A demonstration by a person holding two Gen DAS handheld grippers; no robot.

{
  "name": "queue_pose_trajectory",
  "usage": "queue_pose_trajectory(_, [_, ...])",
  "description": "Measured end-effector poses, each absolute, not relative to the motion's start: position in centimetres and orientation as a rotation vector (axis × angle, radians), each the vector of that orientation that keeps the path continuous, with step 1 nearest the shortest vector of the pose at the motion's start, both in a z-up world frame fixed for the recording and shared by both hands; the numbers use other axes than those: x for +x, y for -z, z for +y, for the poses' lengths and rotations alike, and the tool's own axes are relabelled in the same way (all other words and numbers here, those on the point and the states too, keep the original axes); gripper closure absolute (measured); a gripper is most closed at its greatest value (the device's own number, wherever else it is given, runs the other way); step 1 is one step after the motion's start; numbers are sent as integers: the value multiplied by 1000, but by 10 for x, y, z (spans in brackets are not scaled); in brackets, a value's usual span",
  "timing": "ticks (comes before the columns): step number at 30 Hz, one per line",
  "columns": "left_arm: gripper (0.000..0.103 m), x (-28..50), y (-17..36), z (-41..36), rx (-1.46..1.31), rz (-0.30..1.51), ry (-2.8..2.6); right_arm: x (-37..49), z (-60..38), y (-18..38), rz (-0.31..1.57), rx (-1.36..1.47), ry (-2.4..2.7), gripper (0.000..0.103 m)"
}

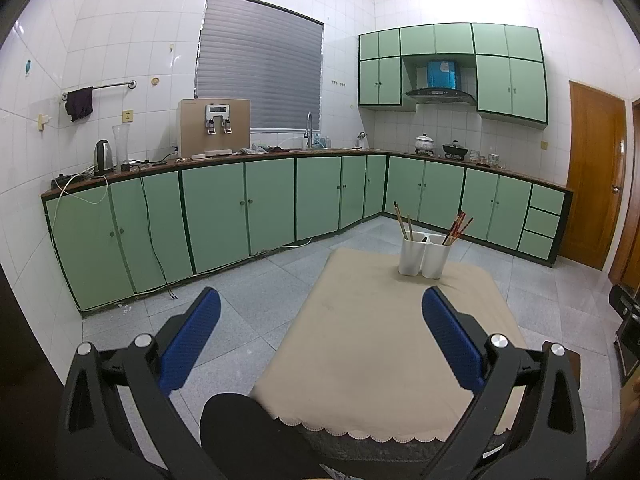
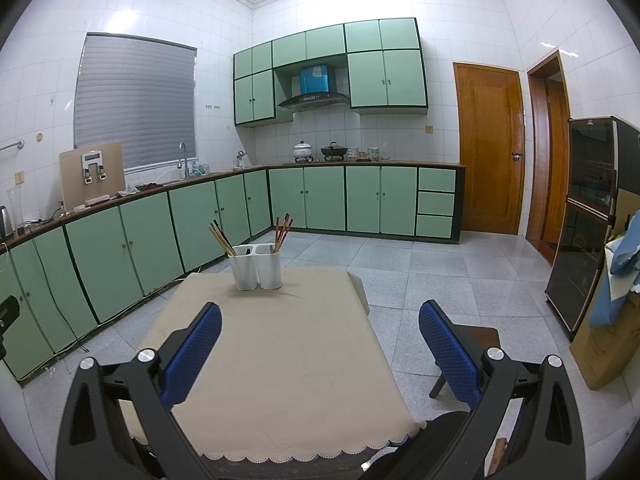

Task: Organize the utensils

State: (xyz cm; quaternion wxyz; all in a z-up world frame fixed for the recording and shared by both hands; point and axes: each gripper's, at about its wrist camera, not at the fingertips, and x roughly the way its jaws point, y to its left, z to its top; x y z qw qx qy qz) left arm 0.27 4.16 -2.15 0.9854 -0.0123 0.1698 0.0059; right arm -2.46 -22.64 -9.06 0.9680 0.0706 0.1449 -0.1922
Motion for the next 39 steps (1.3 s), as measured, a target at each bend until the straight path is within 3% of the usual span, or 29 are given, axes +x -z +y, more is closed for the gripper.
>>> queue_pose_trajectory(39, [5,3,21,41,-25,339,-9,-24,-225,94,291,145,391,6])
